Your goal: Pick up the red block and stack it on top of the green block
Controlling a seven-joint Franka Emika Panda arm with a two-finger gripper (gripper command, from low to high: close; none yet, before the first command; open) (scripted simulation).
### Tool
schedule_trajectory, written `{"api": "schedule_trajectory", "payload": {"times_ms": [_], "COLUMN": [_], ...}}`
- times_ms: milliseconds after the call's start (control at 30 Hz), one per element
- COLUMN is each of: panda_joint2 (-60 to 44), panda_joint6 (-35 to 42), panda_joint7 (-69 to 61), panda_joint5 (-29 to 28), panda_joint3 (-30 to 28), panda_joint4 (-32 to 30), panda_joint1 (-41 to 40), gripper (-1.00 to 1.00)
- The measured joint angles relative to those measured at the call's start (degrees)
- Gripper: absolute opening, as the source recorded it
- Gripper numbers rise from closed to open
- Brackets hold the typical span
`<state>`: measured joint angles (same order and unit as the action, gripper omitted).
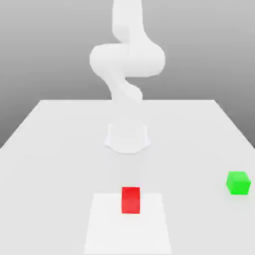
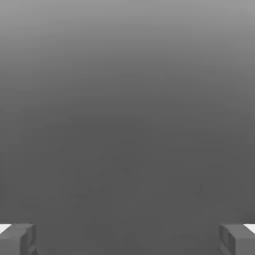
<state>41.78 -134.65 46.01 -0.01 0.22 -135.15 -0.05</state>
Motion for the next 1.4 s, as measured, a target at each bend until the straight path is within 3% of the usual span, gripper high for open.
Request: {"api": "schedule_trajectory", "payload": {"times_ms": [567,800,833,1067,1300,1400], "panda_joint2": [-35.92,-51.38,-53.09,-53.35,-40.36,-39.25], "panda_joint6": [-24.64,-37.36,-38.83,-39.05,-27.88,-25.10], "panda_joint7": [1.47,2.29,2.35,2.55,1.63,-0.25], "panda_joint5": [0.13,-0.84,-0.93,-1.16,0.06,0.23], "panda_joint3": [1.04,0.54,0.36,0.41,1.18,3.95], "panda_joint4": [-27.22,-27.25,-27.02,-26.99,-28.81,-27.15], "panda_joint1": [0.23,0.56,0.72,0.64,0.25,6.23], "gripper": [0.00,0.00,-1.00,-1.00,-1.00,-1.00]}}
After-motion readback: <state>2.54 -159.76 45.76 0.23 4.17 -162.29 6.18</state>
